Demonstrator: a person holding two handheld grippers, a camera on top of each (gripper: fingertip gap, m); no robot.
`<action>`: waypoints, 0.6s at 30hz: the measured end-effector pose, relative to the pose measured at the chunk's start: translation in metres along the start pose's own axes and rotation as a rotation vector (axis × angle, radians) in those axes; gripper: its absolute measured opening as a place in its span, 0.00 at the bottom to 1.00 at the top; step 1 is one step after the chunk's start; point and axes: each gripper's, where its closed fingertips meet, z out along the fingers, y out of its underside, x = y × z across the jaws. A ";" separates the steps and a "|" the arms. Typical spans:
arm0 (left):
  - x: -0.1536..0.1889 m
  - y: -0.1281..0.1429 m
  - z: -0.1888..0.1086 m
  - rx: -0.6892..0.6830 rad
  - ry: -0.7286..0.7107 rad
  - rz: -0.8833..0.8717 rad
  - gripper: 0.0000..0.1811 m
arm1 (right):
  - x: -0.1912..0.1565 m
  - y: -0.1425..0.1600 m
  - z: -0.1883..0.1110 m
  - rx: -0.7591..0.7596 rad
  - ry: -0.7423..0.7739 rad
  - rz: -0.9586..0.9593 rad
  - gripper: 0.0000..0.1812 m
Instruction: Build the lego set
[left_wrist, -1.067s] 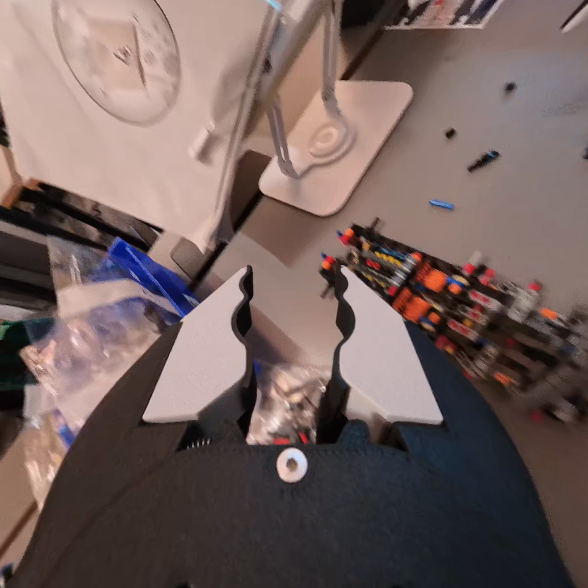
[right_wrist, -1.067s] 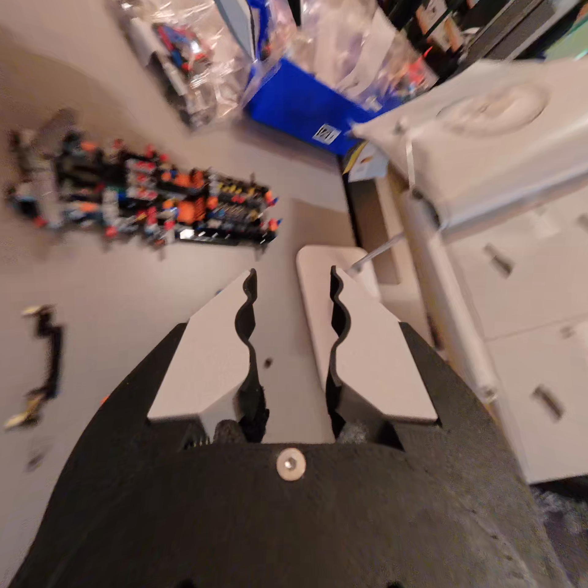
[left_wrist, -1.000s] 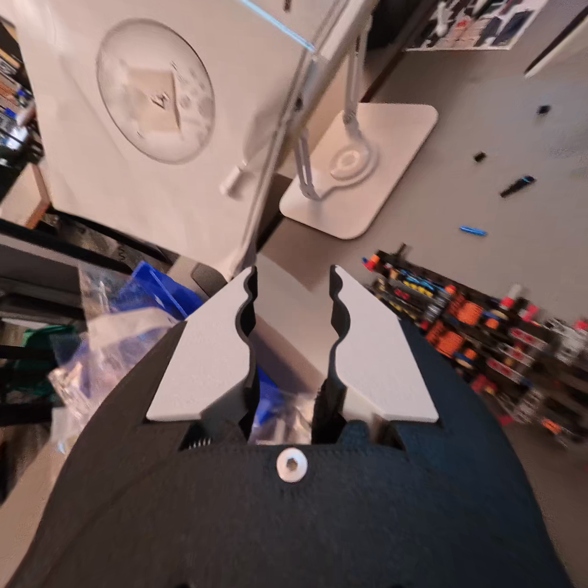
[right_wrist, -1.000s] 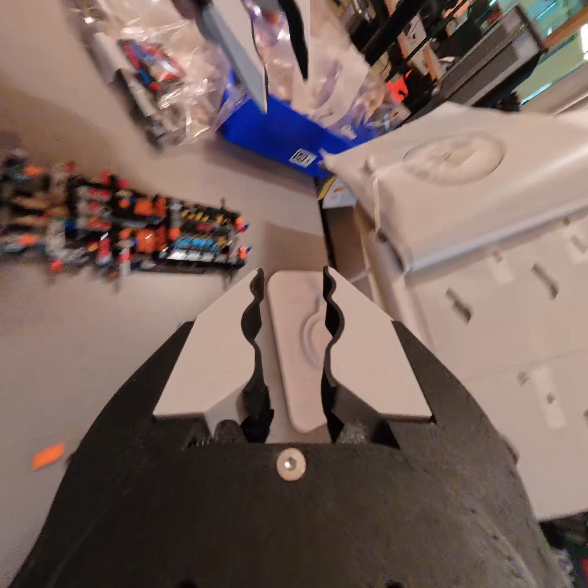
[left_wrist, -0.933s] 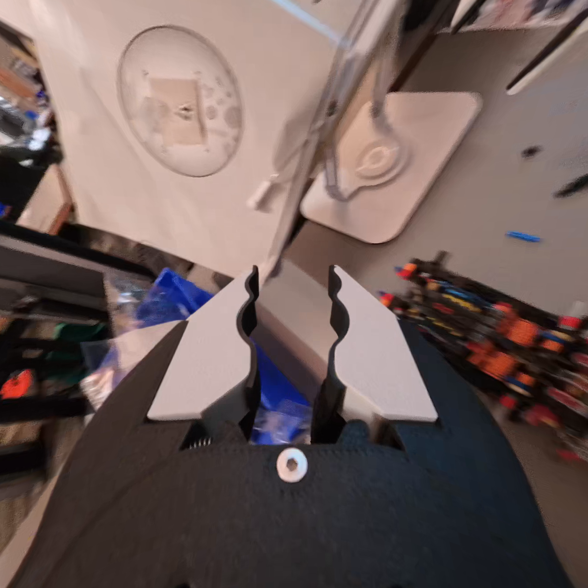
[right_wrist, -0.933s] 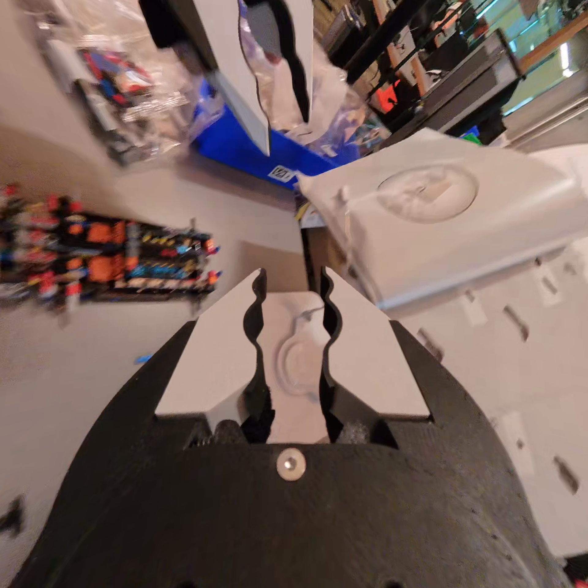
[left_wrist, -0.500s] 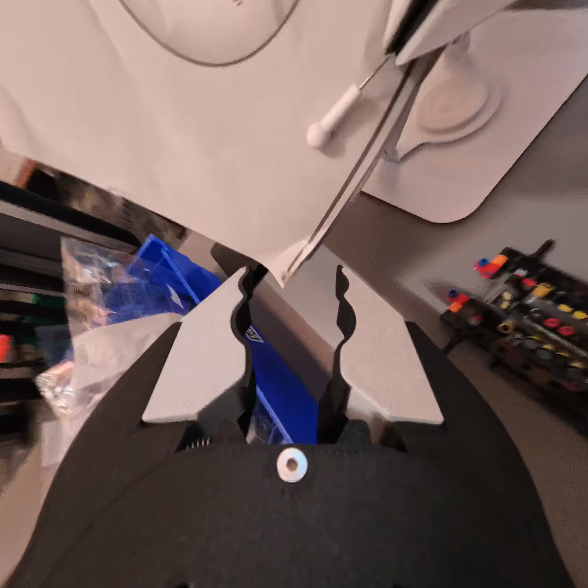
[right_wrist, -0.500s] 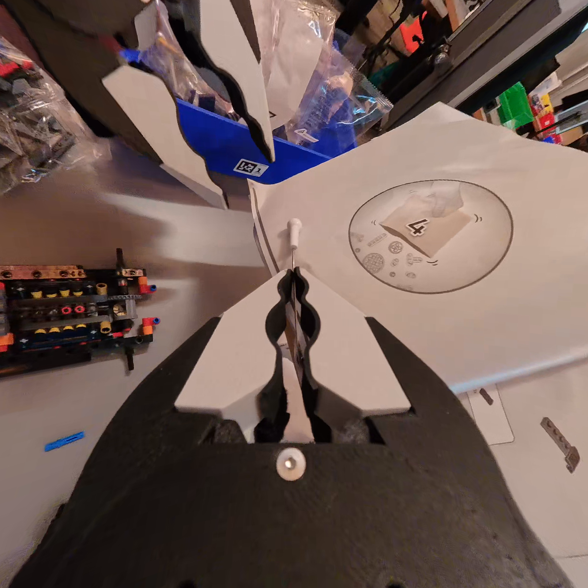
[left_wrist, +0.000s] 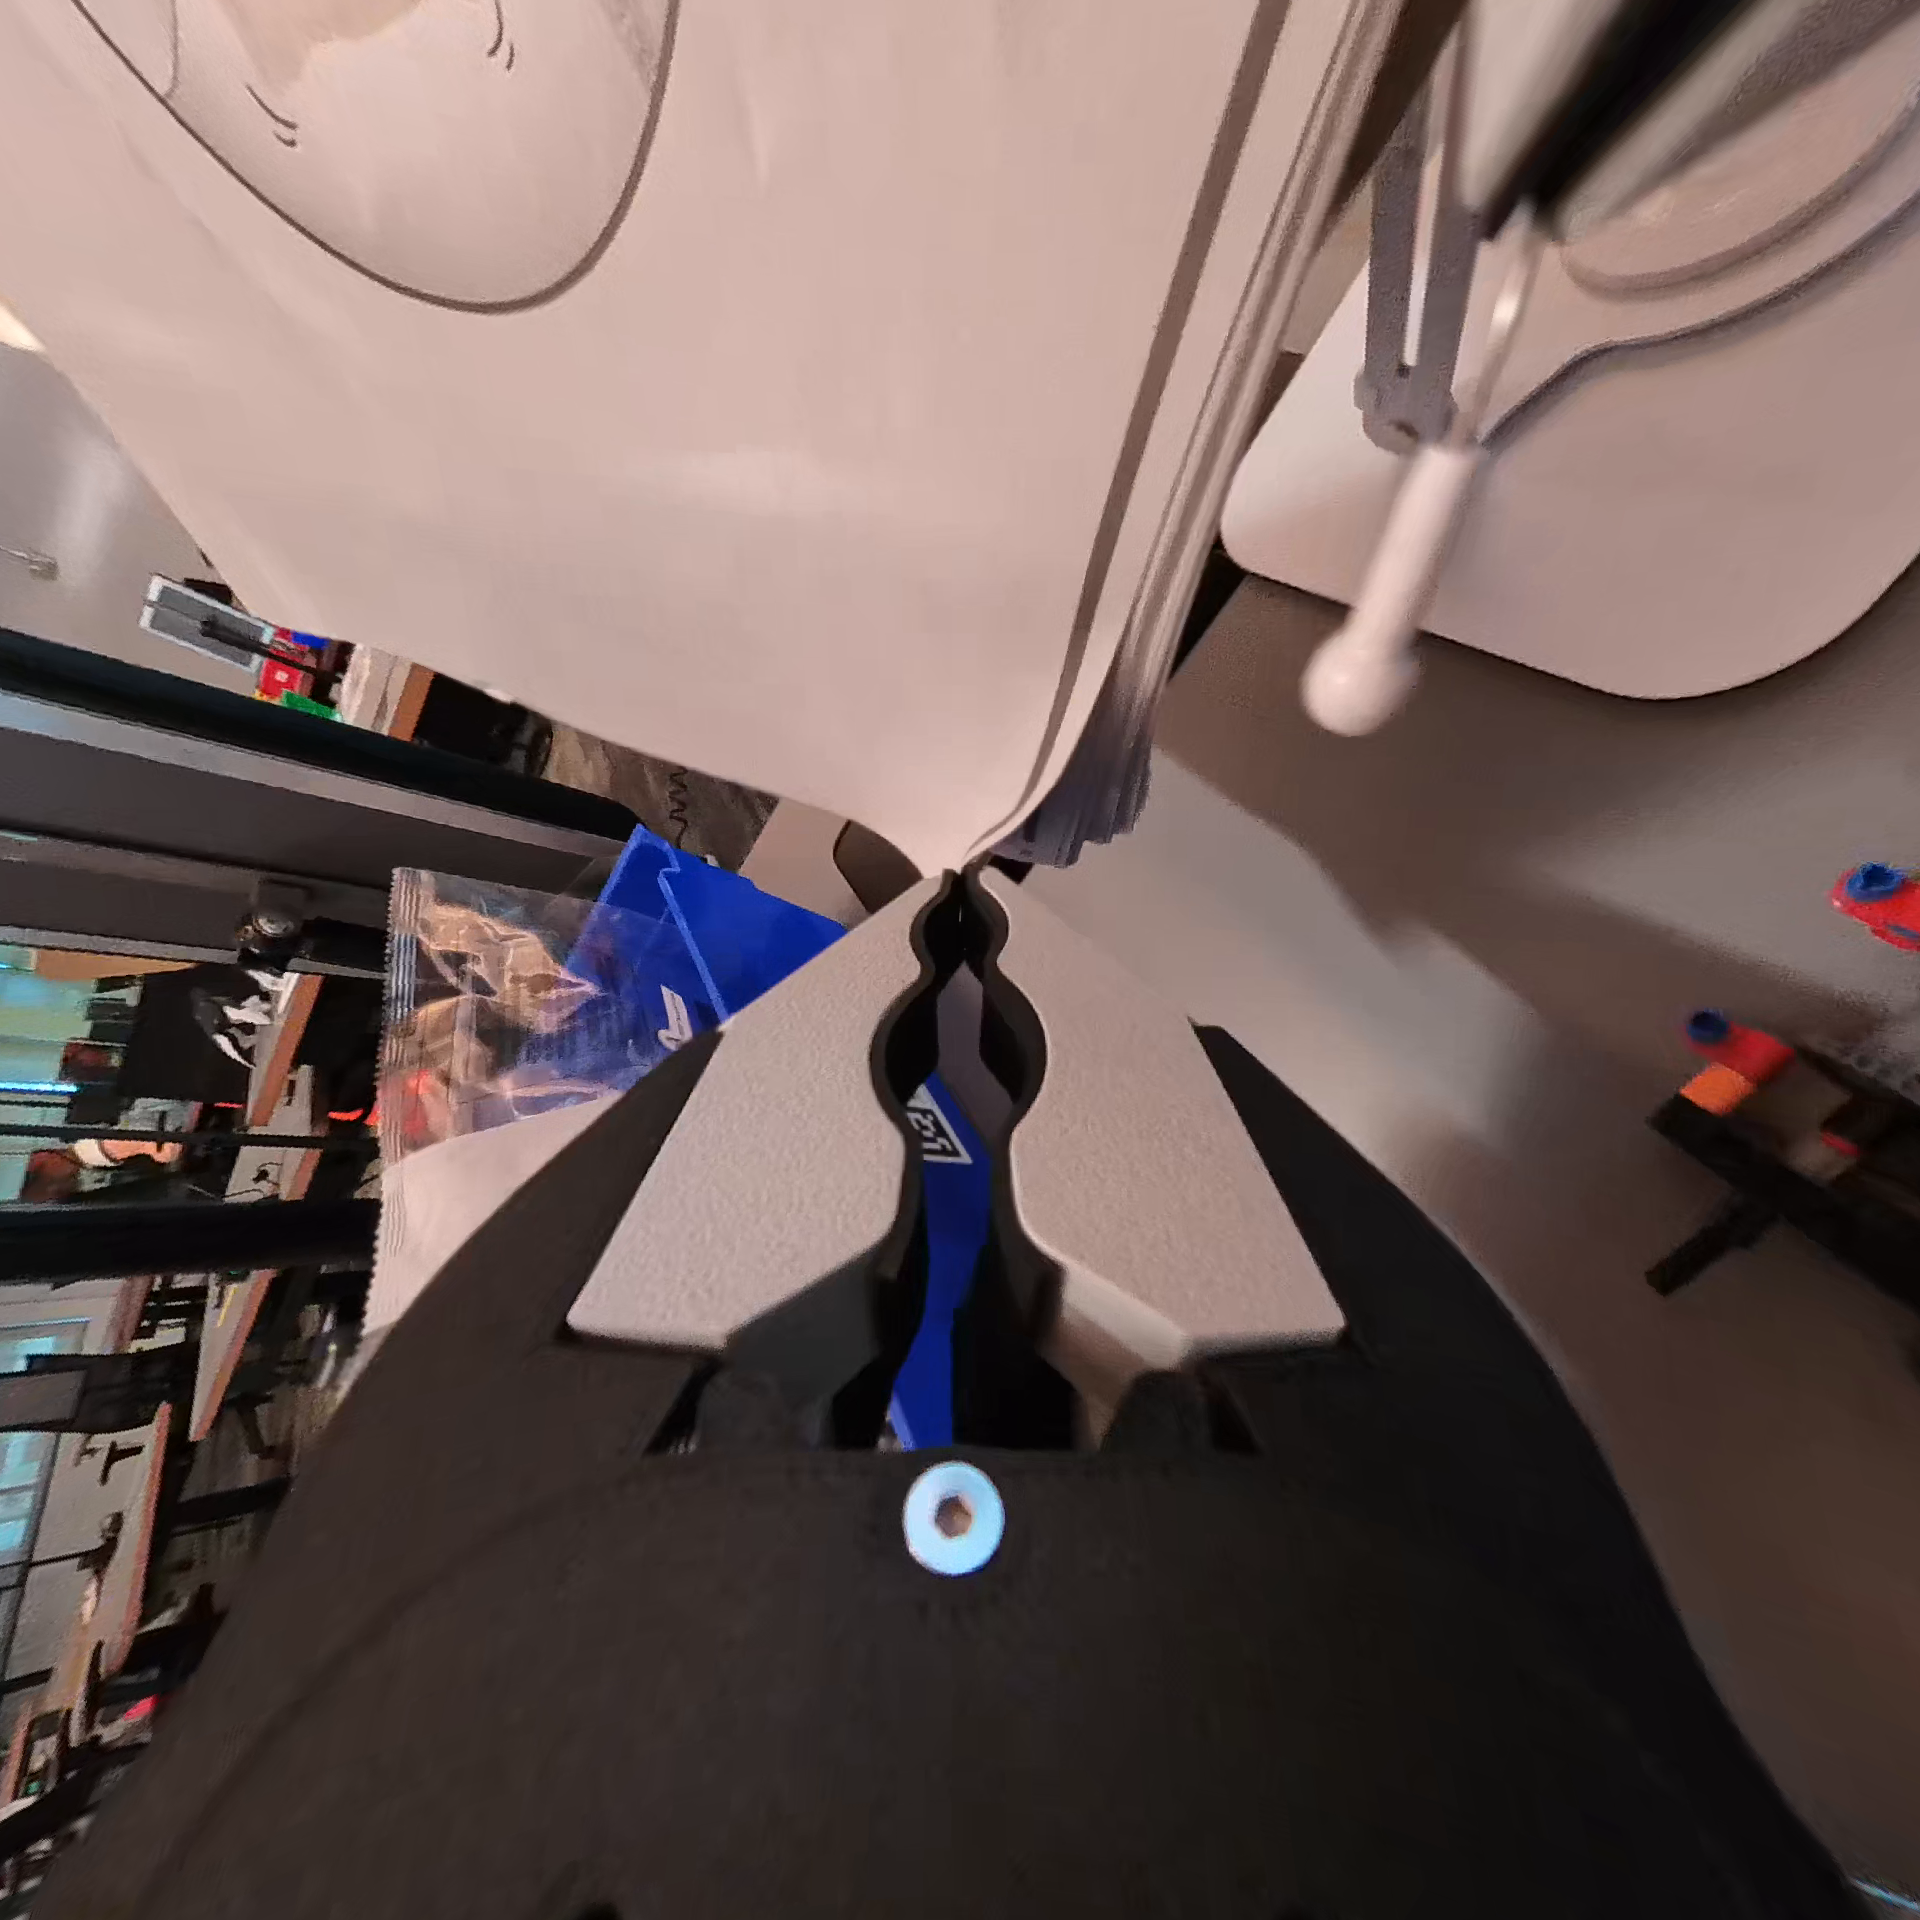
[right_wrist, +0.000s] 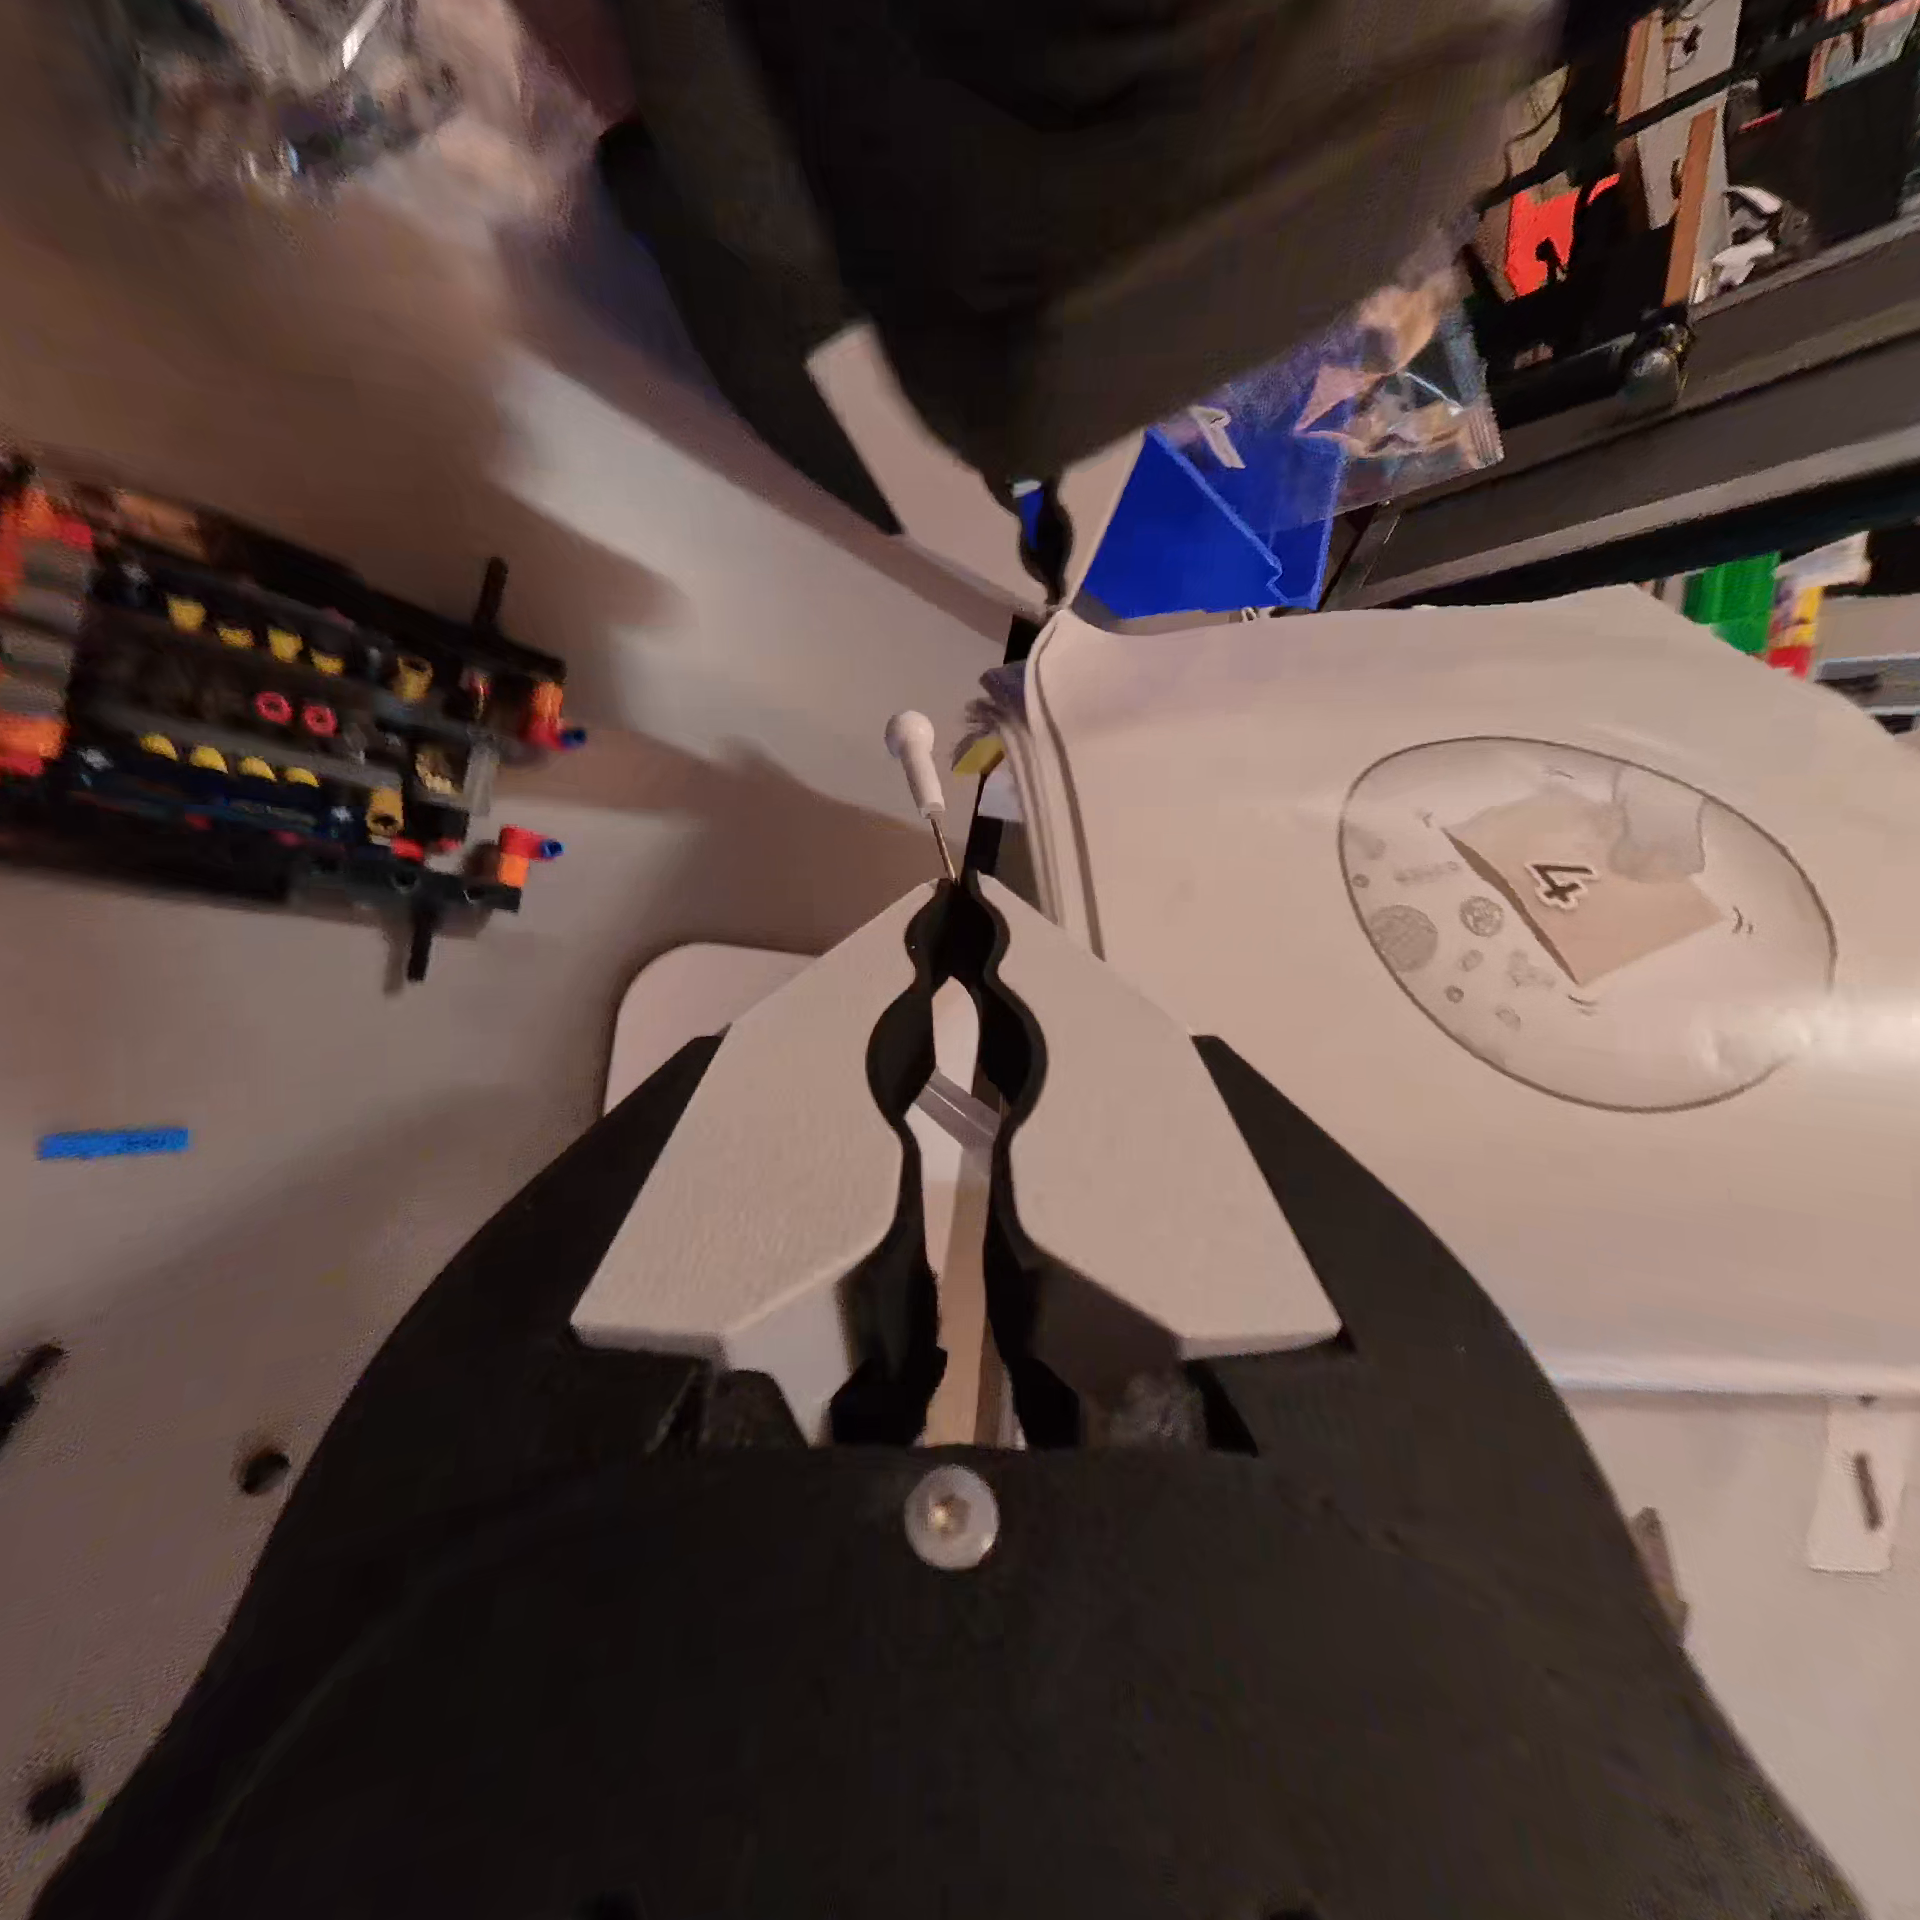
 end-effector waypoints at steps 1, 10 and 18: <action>-0.002 -0.002 0.000 0.008 -0.012 -0.013 0.00 | -0.002 0.002 0.001 -0.023 0.011 -0.041 0.00; -0.026 -0.018 -0.018 0.104 -0.071 -0.161 0.00 | -0.008 0.009 0.007 -0.142 0.127 -0.208 0.11; -0.046 -0.066 -0.060 0.262 -0.160 -0.128 0.00 | -0.019 -0.014 -0.032 0.010 0.200 -0.152 0.25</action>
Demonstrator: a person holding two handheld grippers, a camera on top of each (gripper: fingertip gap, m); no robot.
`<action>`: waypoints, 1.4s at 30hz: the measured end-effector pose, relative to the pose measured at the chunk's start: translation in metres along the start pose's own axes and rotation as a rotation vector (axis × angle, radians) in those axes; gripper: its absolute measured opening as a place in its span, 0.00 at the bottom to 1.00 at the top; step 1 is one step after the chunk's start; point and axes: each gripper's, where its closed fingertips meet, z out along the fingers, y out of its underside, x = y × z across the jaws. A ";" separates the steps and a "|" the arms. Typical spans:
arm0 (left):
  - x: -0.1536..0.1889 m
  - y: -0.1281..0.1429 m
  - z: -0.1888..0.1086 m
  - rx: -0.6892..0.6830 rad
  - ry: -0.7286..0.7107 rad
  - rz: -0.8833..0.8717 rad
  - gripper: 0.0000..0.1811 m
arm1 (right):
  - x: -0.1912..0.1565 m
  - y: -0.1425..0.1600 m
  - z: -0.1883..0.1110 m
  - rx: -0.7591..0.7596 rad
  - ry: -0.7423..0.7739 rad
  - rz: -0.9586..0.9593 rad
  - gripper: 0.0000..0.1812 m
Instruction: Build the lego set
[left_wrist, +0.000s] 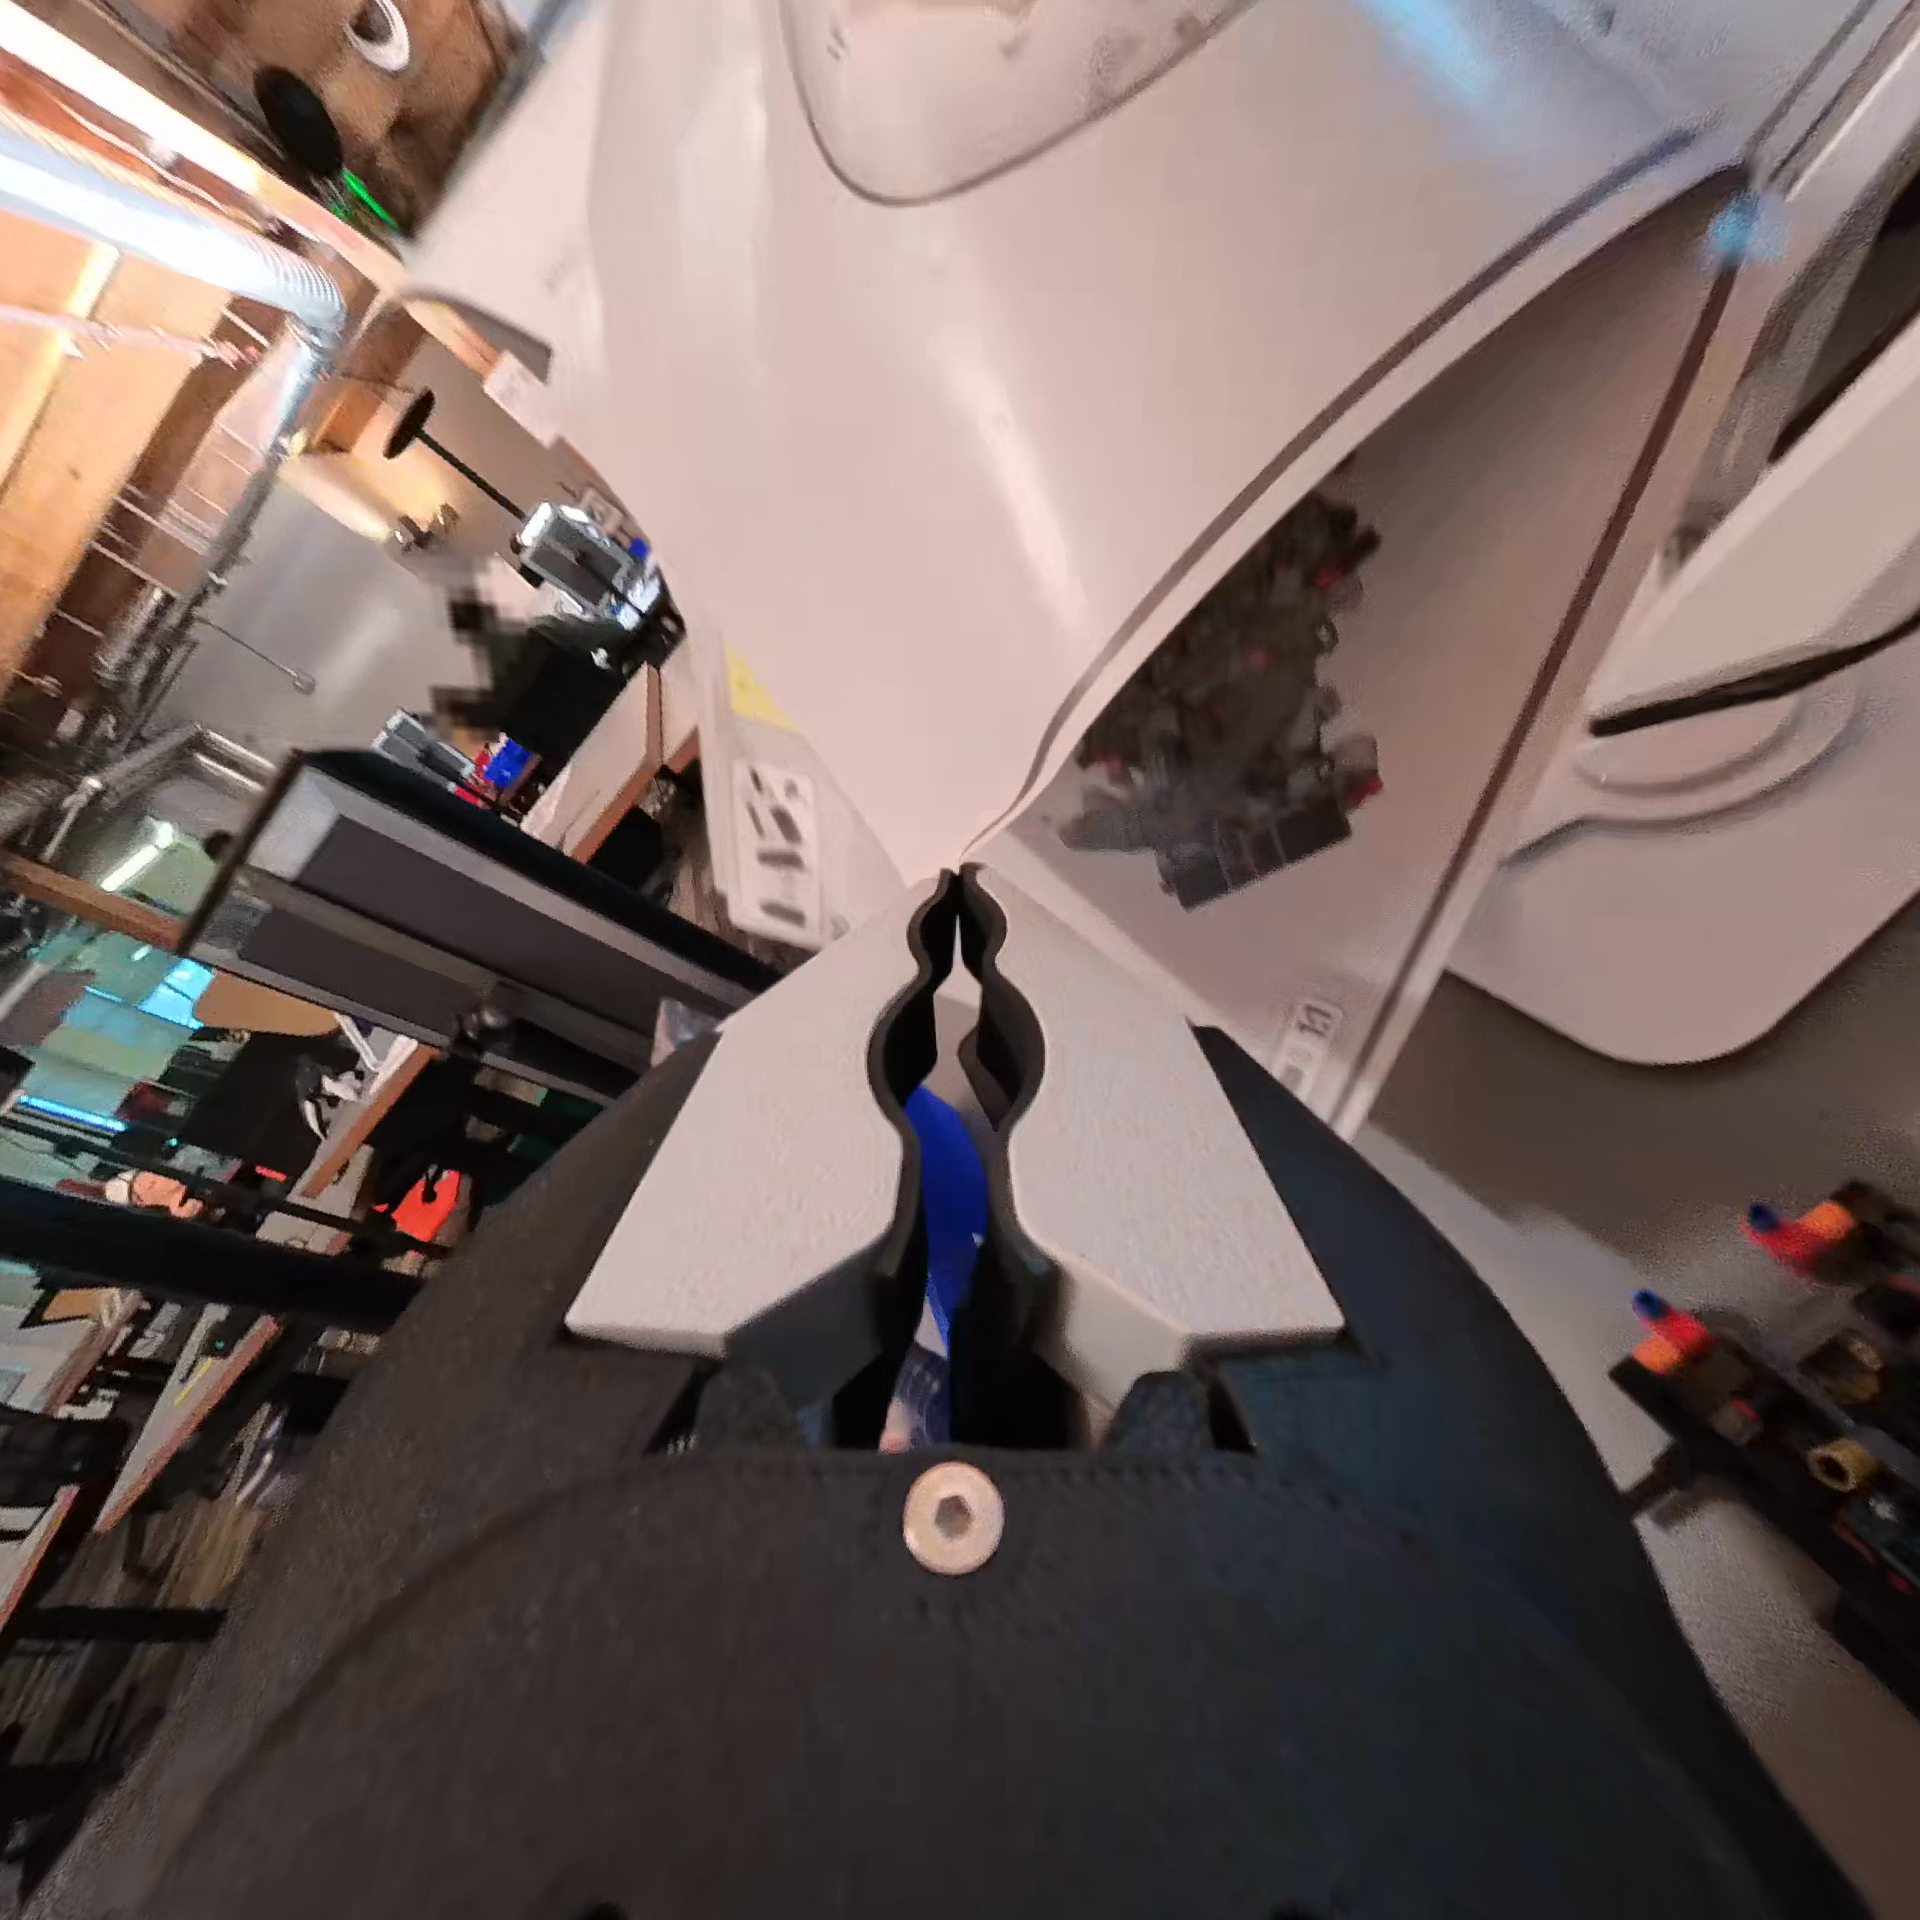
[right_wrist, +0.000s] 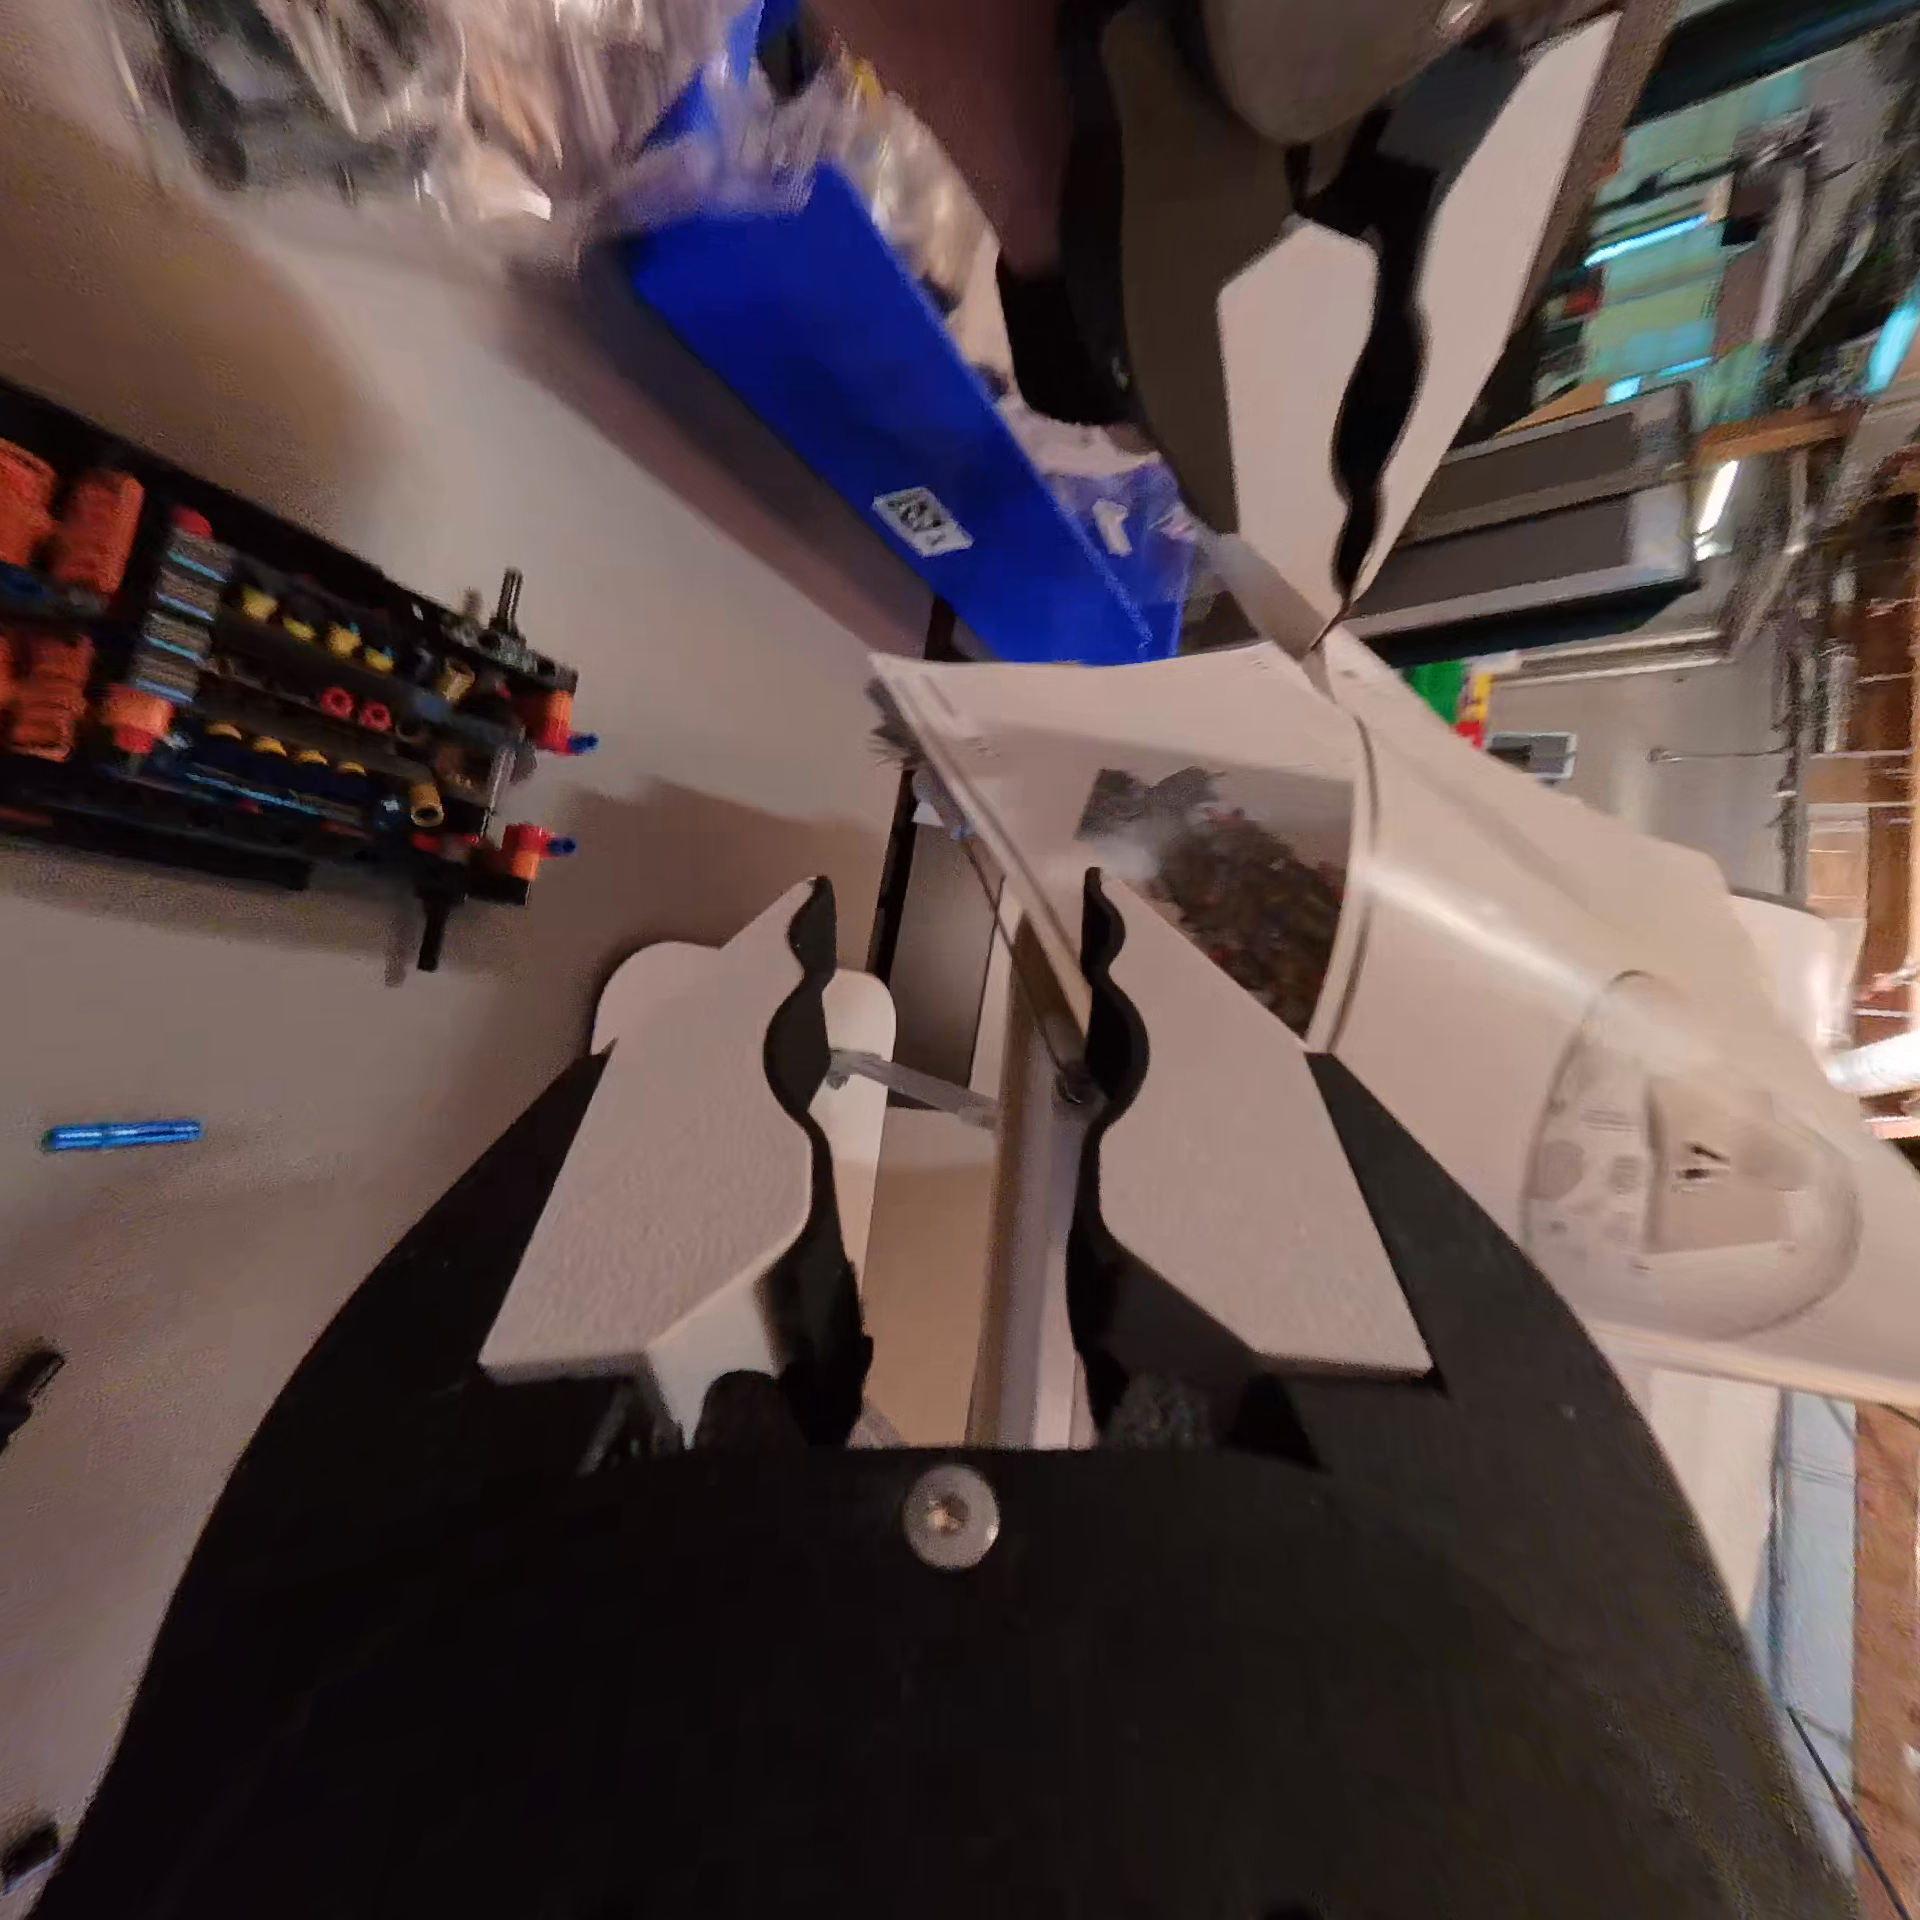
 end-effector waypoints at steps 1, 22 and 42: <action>-0.002 -0.009 -0.003 0.019 -0.005 0.005 0.00 | 0.005 -0.005 -0.010 0.036 0.027 0.016 0.24; 0.060 -0.017 -0.012 -0.034 0.242 0.218 0.38 | 0.097 0.181 -0.101 -0.173 0.574 0.735 0.23; 0.077 0.019 -0.005 -0.032 0.148 0.316 0.00 | 0.076 0.056 -0.130 0.102 0.445 0.407 0.18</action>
